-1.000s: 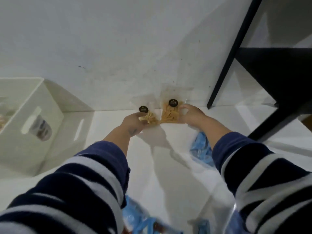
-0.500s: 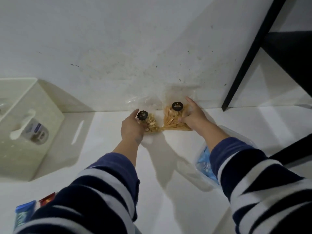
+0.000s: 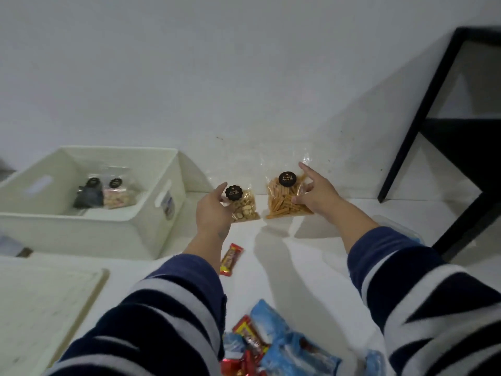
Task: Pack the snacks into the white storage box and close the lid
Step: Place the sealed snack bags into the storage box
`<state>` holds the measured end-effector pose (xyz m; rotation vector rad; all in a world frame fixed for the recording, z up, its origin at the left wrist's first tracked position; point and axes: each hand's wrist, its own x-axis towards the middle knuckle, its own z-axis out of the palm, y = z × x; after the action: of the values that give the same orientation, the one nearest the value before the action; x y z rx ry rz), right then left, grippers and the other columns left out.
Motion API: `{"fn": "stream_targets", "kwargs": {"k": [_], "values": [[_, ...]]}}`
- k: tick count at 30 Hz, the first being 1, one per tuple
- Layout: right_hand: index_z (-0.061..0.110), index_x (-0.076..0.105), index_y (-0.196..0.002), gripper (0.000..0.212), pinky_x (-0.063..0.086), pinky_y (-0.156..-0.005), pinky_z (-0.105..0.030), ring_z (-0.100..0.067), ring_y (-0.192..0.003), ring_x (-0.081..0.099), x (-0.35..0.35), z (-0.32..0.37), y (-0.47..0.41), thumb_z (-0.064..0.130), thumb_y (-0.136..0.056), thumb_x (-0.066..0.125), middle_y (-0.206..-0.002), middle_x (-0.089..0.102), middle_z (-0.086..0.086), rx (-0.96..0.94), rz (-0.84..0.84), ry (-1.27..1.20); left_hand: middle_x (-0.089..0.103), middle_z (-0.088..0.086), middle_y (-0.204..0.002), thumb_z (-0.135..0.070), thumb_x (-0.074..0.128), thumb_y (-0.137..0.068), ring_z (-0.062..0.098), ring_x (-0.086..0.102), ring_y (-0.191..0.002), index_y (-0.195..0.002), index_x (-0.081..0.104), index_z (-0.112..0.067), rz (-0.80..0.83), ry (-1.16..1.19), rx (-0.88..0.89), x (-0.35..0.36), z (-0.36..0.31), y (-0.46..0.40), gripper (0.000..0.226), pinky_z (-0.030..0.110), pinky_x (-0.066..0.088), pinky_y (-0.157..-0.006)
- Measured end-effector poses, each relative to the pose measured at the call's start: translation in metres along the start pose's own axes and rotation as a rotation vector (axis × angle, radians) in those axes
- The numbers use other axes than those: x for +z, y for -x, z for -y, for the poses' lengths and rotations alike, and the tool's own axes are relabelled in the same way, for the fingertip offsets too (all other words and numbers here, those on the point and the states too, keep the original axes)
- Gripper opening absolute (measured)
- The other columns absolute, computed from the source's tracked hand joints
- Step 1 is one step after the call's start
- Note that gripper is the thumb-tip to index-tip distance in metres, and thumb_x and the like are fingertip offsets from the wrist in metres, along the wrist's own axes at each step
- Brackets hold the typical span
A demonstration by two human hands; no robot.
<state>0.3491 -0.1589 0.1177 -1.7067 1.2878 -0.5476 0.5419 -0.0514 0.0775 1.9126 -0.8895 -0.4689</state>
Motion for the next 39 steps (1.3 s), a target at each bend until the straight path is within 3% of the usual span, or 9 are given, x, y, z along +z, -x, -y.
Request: {"fn": "stream_targets", "kwargs": {"k": [4, 7, 10, 17, 23, 28, 30, 33, 39], "values": [[0.043, 0.025, -0.147, 0.091, 0.039, -0.092, -0.024, -0.024, -0.130, 0.047, 0.034, 0.058, 0.061, 0.002, -0.081, 0.073, -0.146, 0.043, -0.008, -0.093, -0.020, 0.021, 0.062, 0.000, -0.102, -0.002, 0.064, -0.085, 0.012, 0.056, -0.083, -0.138, 0.049, -0.024, -0.027, 0.033, 0.060, -0.085, -0.001, 0.034, 0.060, 0.024, 0.049, -0.073], [0.042, 0.026, -0.147, 0.091, 0.041, -0.093, -0.025, -0.023, -0.126, 0.048, 0.066, 0.092, 0.106, 0.002, -0.080, 0.073, -0.141, 0.046, -0.006, -0.143, -0.019, 0.008, 0.062, -0.001, -0.100, 0.000, 0.066, -0.083, 0.014, 0.057, -0.086, -0.139, 0.049, -0.024, -0.055, 0.018, 0.090, -0.148, 0.007, 0.063, 0.063, 0.023, 0.044, -0.072], [0.041, 0.027, -0.147, 0.092, 0.042, -0.094, -0.026, -0.015, -0.108, 0.045, 0.098, 0.122, 0.140, 0.001, -0.080, 0.074, -0.116, 0.040, 0.002, -0.183, 0.012, 0.012, 0.062, -0.003, -0.098, 0.000, 0.066, -0.083, 0.010, 0.055, -0.085, -0.138, 0.049, -0.023, -0.096, 0.000, 0.104, -0.207, 0.014, 0.084, 0.062, 0.017, 0.040, -0.071], [0.041, 0.026, -0.147, 0.091, 0.043, -0.094, -0.028, -0.014, -0.104, 0.043, 0.157, 0.180, 0.161, 0.004, -0.080, 0.074, -0.112, 0.038, 0.004, -0.267, 0.051, 0.064, 0.059, -0.002, -0.098, 0.003, 0.063, -0.084, 0.001, 0.055, -0.075, -0.137, 0.050, -0.024, -0.204, 0.062, 0.071, -0.299, 0.030, 0.079, 0.061, 0.020, 0.043, -0.073], [0.038, 0.023, -0.150, 0.090, 0.045, -0.095, -0.030, -0.016, -0.101, 0.049, 0.194, 0.211, 0.128, 0.006, -0.082, 0.072, -0.113, 0.041, 0.001, -0.273, 0.037, 0.100, 0.059, -0.003, -0.099, 0.004, 0.062, -0.086, -0.006, 0.052, -0.069, -0.138, 0.049, -0.025, -0.264, 0.058, 0.059, -0.331, 0.045, 0.039, 0.061, 0.017, 0.043, -0.072], [0.037, 0.019, -0.151, 0.090, 0.044, -0.092, -0.029, -0.024, -0.121, 0.052, 0.227, 0.221, 0.093, 0.005, -0.083, 0.069, -0.149, 0.040, -0.004, -0.248, -0.019, 0.134, 0.061, -0.002, -0.102, 0.003, 0.062, -0.086, -0.007, 0.053, -0.070, -0.138, 0.049, -0.026, -0.267, 0.031, 0.059, -0.337, 0.058, -0.004, 0.061, 0.007, 0.037, -0.058], [0.038, 0.017, -0.151, 0.090, 0.046, -0.085, -0.028, -0.024, -0.111, 0.056, 0.239, 0.223, 0.083, 0.004, -0.084, 0.067, -0.145, 0.045, -0.004, -0.229, -0.034, 0.165, 0.061, -0.002, -0.101, 0.004, 0.061, -0.086, -0.006, 0.054, -0.070, -0.138, 0.048, -0.026, -0.255, 0.020, 0.052, -0.337, 0.064, -0.020, 0.062, 0.008, 0.043, -0.059], [0.039, 0.015, -0.151, 0.089, 0.047, -0.075, -0.028, -0.022, -0.095, 0.058, 0.257, 0.223, 0.066, 0.003, -0.086, 0.064, -0.135, 0.053, -0.005, -0.204, -0.058, 0.217, 0.061, -0.002, -0.097, 0.004, 0.062, -0.085, 0.010, 0.060, -0.077, -0.139, 0.049, -0.025, -0.214, -0.021, 0.033, -0.334, 0.075, -0.047, 0.062, 0.027, 0.054, -0.071], [0.040, 0.010, -0.151, 0.088, 0.046, -0.067, -0.029, -0.021, -0.087, 0.059, 0.299, 0.225, 0.028, 0.008, -0.088, 0.062, -0.120, 0.059, -0.004, -0.128, -0.124, 0.362, 0.062, 0.001, -0.091, 0.008, 0.054, -0.087, 0.016, 0.062, -0.084, -0.139, 0.047, -0.024, -0.069, -0.158, -0.040, -0.315, 0.102, -0.117, 0.062, 0.028, 0.051, -0.072]]}}
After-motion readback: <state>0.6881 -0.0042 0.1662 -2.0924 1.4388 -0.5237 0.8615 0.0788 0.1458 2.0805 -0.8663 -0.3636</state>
